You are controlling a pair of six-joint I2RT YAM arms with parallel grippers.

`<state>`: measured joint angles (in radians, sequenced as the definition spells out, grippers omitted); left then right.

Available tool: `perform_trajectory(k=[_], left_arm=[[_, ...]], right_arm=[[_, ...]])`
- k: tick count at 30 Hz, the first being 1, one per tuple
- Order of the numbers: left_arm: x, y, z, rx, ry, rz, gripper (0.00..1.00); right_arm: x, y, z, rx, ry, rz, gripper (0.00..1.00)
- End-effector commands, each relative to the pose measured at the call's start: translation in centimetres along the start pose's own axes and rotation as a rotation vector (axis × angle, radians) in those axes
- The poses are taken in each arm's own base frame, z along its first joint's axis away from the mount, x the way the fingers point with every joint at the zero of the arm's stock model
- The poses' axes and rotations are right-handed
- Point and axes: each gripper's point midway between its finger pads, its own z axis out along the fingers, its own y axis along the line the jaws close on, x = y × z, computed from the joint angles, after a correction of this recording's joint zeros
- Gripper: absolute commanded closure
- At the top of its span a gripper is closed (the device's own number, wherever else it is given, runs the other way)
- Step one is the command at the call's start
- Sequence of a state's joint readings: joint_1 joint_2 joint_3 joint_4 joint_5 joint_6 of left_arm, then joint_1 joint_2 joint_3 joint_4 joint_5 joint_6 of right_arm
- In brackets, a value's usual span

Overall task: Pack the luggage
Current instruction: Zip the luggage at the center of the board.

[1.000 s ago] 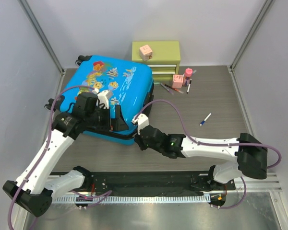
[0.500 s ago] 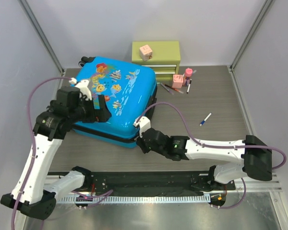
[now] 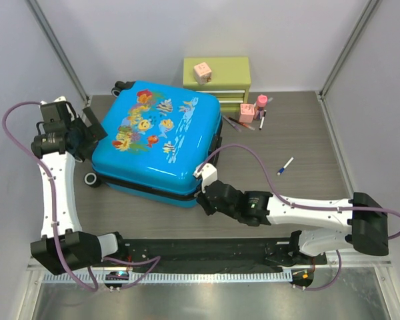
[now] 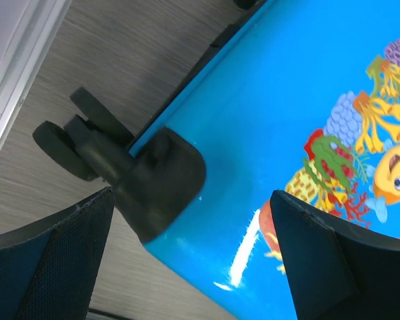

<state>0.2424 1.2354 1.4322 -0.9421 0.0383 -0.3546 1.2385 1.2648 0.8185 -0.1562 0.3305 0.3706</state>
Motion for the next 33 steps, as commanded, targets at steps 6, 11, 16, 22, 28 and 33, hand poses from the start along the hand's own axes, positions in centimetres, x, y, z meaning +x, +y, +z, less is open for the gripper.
perform_trajectory(k=[6, 11, 16, 22, 28, 33], left_arm=[[-2.4, -2.3, 2.5, 0.171, -0.127, -0.047, 0.0], [-1.6, -2.7, 4.2, 0.213, -0.119, -0.059, 0.0], [0.7, -4.4, 5.3, 0.294, -0.042, -0.062, 0.0], [3.1, -6.6, 4.9, 0.352, 0.003, -0.044, 0.0], [3.2, -6.5, 3.9, 0.349, -0.021, -0.09, 0.0], [2.5, -6.7, 3.4, 0.351, -0.046, -0.114, 0.0]], right_arm=[[-7.9, 1.7, -3.4, -0.063, -0.263, 0.11, 0.99], [-7.8, 1.9, -3.2, -0.072, -0.255, 0.108, 0.99], [-7.8, 2.0, -3.1, -0.07, -0.251, 0.102, 0.99], [-8.4, 2.6, -3.5, -0.082, -0.265, 0.077, 0.99], [-9.2, 4.6, -4.5, -0.105, -0.312, 0.036, 0.99], [-9.7, 6.9, -4.3, -0.135, -0.309, -0.022, 0.99]])
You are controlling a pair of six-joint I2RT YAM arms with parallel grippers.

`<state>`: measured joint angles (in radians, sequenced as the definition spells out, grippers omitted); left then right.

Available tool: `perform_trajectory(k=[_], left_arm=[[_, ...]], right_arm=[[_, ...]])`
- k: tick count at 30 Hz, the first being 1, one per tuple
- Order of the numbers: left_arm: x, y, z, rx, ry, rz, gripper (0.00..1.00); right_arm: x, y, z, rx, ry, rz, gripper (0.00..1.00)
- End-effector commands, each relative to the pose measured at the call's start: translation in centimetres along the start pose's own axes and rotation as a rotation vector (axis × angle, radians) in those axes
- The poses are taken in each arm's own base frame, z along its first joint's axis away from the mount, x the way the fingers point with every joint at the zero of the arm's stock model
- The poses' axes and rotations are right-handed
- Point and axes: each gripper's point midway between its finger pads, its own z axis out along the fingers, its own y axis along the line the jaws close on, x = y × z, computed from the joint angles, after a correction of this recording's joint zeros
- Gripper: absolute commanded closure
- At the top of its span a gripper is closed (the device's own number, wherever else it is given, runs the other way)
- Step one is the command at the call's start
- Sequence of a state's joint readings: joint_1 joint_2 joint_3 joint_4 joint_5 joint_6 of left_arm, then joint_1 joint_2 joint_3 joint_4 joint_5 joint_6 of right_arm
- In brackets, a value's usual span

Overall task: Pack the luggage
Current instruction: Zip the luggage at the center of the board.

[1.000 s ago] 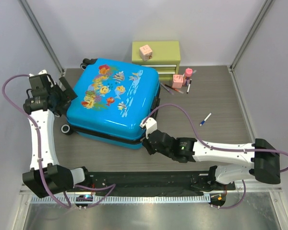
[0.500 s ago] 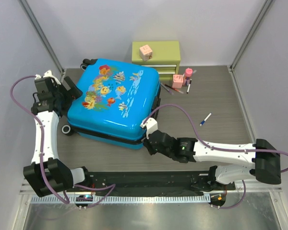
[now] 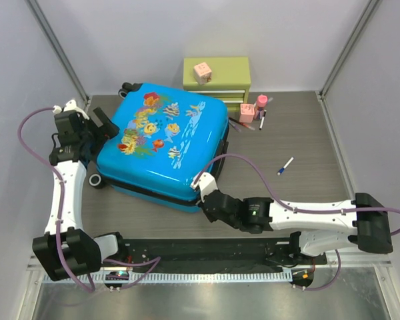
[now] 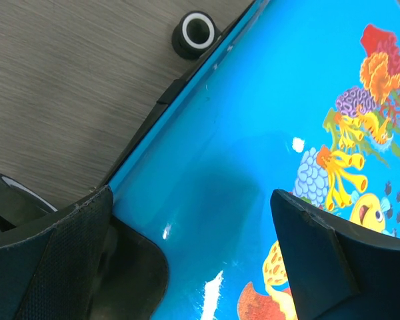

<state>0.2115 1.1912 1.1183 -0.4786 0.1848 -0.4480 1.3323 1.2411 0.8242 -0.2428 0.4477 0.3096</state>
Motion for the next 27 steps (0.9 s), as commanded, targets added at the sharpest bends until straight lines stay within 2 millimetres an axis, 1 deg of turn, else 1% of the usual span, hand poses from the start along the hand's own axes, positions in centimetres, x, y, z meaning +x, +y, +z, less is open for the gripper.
perform_trajectory(k=[1, 2, 6, 11, 13, 15, 16, 18, 20, 21, 22, 23, 24, 25, 26, 27], left_arm=[[1.6, -3.3, -1.3, 0.119, 0.067, -0.085, 0.0], [1.4, -3.3, -1.4, 0.121, 0.061, -0.088, 0.0], [1.1, -3.7, -1.6, 0.131, 0.056, -0.1, 0.0], [1.3, -4.2, -1.9, 0.155, 0.061, -0.118, 0.0], [1.5, -4.2, -2.0, 0.157, 0.065, -0.123, 0.0], [1.8, -4.2, -2.0, 0.157, 0.068, -0.13, 0.0], [1.7, -4.2, -2.2, 0.161, 0.06, -0.131, 0.0], [2.2, -4.1, -2.1, 0.159, 0.067, -0.142, 0.0], [2.0, -4.2, -2.3, 0.162, 0.057, -0.138, 0.0], [1.8, -4.2, -2.4, 0.164, 0.05, -0.131, 0.0], [2.0, -4.1, -2.6, 0.156, 0.058, -0.115, 0.0], [1.7, -4.1, -2.8, 0.152, 0.056, -0.104, 0.0], [0.6, -4.3, -3.3, 0.143, 0.031, -0.091, 0.0], [0.7, -4.1, -3.7, 0.121, 0.045, -0.072, 0.0], [-0.7, -4.3, -4.4, 0.106, 0.014, -0.055, 0.0], [-1.2, -3.5, -4.6, 0.045, -0.006, -0.044, 0.0]], right_arm=[[-12.4, 5.6, -3.4, -0.183, -0.356, 0.125, 0.99], [-12.8, 6.2, -3.5, -0.201, -0.364, 0.123, 0.99], [-13.8, 7.2, -3.4, -0.234, -0.38, 0.111, 0.99], [-15.3, 8.3, -3.1, -0.256, -0.396, 0.098, 0.99], [-15.9, 8.6, -3.2, -0.263, -0.406, 0.098, 0.99], [-16.4, 9.3, -3.1, -0.288, -0.417, 0.099, 0.99], [-17.1, 9.6, -3.3, -0.299, -0.429, 0.102, 0.99], [-17.0, 10.4, -2.7, -0.321, -0.411, 0.091, 0.99], [-16.8, 10.7, -2.5, -0.327, -0.4, 0.088, 0.99], [-16.7, 10.6, -2.5, -0.325, -0.397, 0.093, 0.99], [-16.0, 10.2, -2.1, -0.305, -0.379, 0.092, 0.99], [-15.9, 9.6, -2.0, -0.282, -0.374, 0.102, 0.99], [-15.7, 9.1, -1.9, -0.269, -0.364, 0.126, 0.99], [-15.0, 8.3, -1.4, -0.248, -0.337, 0.135, 0.99], [-14.9, 7.4, -0.8, -0.235, -0.327, 0.158, 0.99], [-14.8, 7.2, -0.5, -0.237, -0.32, 0.166, 0.99]])
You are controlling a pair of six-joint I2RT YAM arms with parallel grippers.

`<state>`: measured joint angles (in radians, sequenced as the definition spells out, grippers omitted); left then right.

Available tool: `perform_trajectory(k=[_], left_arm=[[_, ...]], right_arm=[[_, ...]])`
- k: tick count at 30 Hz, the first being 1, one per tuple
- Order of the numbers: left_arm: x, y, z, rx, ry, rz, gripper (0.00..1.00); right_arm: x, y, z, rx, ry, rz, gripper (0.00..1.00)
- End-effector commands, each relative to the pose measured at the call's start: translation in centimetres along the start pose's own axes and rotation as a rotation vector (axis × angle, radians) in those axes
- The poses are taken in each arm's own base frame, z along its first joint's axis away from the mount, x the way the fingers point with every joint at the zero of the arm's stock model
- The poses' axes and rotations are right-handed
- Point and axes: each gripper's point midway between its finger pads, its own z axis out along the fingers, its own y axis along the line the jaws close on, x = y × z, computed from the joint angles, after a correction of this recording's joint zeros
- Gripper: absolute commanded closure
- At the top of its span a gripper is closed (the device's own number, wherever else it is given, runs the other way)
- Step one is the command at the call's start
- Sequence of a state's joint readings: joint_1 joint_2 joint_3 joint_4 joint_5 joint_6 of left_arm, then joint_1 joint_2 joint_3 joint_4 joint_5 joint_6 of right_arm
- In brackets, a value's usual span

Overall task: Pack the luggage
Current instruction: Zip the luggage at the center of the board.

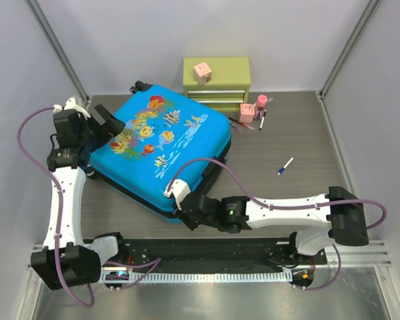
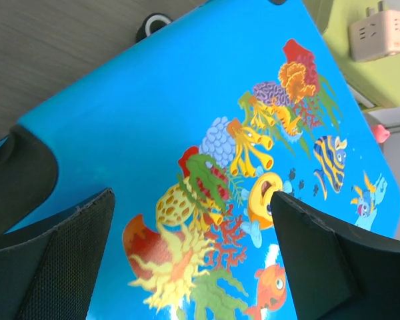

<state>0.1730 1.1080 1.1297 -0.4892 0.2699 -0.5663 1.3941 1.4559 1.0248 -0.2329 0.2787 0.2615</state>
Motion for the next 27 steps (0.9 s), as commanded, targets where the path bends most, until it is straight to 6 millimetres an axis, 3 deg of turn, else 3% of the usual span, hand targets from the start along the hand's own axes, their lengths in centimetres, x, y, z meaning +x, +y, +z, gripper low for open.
perform_trajectory(k=[1, 3, 4, 6, 10, 14, 17, 20, 25, 27], left_arm=[[-0.7, 1.3, -2.4, -0.157, 0.022, 0.052, 0.0], [-1.8, 1.8, -3.7, -0.235, -0.012, 0.076, 0.0], [-1.9, 3.9, -4.7, -0.357, -0.027, 0.076, 0.0], [-2.5, 4.8, -6.5, -0.435, -0.068, 0.073, 0.0], [-1.4, 6.0, -8.7, -0.497, -0.053, 0.092, 0.0], [1.7, 7.3, -7.9, -0.484, 0.045, 0.079, 0.0], [2.1, 8.7, -7.3, -0.465, 0.041, 0.029, 0.0], [0.7, 10.0, -6.2, -0.389, 0.008, -0.104, 0.0], [-2.6, 9.2, -3.8, -0.275, -0.093, -0.275, 0.0], [-4.2, 9.9, -3.6, -0.277, -0.157, -0.311, 0.0]], right_arm=[[-12.8, -1.0, -2.9, -0.027, -0.397, 0.215, 0.99], [-12.8, -1.0, -2.4, -0.033, -0.391, 0.205, 0.99], [-13.0, -0.8, -2.0, -0.035, -0.386, 0.197, 0.99], [-13.3, -1.0, -1.6, -0.028, -0.384, 0.2, 0.99], [-13.5, -2.6, -1.2, 0.018, -0.379, 0.224, 0.99], [-13.7, -4.1, -1.4, 0.049, -0.389, 0.262, 0.99], [-13.9, -4.5, -1.7, 0.055, -0.397, 0.272, 0.99], [-13.8, -4.5, -2.0, 0.052, -0.399, 0.274, 0.99], [-12.4, -5.0, -2.4, 0.067, -0.389, 0.269, 0.99], [-12.3, -5.2, -2.6, 0.07, -0.391, 0.269, 0.99]])
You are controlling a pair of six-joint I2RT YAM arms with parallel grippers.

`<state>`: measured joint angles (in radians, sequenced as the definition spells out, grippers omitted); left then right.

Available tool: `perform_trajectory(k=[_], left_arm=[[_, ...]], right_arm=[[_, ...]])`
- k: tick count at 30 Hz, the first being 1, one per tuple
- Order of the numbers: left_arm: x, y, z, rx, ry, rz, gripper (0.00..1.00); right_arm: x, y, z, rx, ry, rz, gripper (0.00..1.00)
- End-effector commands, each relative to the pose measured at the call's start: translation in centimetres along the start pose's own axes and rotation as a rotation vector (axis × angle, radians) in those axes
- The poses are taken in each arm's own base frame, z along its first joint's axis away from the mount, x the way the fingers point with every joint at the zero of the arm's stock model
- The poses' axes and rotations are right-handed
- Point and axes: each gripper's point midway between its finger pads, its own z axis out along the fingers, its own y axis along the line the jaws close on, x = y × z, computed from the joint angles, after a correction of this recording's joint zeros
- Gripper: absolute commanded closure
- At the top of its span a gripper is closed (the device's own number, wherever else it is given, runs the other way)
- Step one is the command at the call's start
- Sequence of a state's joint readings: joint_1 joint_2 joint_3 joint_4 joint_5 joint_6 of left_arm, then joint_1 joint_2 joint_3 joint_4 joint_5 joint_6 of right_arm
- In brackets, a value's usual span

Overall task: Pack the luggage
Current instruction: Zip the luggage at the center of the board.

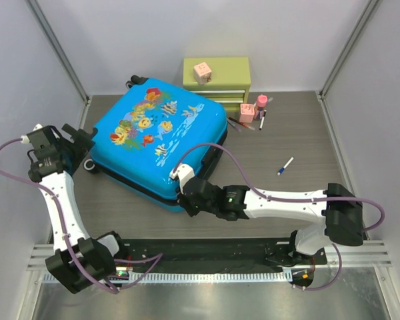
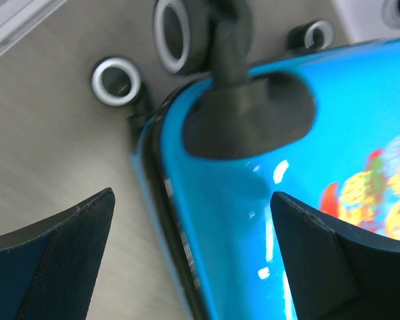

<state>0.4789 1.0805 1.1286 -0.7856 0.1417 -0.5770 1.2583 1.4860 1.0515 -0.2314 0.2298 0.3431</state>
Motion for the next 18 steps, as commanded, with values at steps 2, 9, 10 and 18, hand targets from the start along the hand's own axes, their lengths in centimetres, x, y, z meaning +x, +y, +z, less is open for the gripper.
perform_trajectory(k=[2, 9, 10, 18], left_arm=[[-4.9, -3.1, 0.7, 0.179, -0.13, -0.185, 0.0], [-6.5, -2.9, 4.7, 0.166, -0.124, -0.332, 0.0], [-6.8, -3.0, 5.0, 0.17, -0.126, -0.339, 0.0], [-7.0, -3.2, 8.2, 0.153, -0.095, -0.359, 0.0]], right_arm=[[-10.7, 0.2, -4.2, -0.023, -0.386, 0.122, 0.99], [-10.1, 0.0, -3.9, -0.032, -0.371, 0.115, 0.99], [-10.2, 0.0, -3.8, -0.031, -0.371, 0.114, 0.99], [-9.5, -0.3, -3.5, -0.033, -0.356, 0.112, 0.99]])
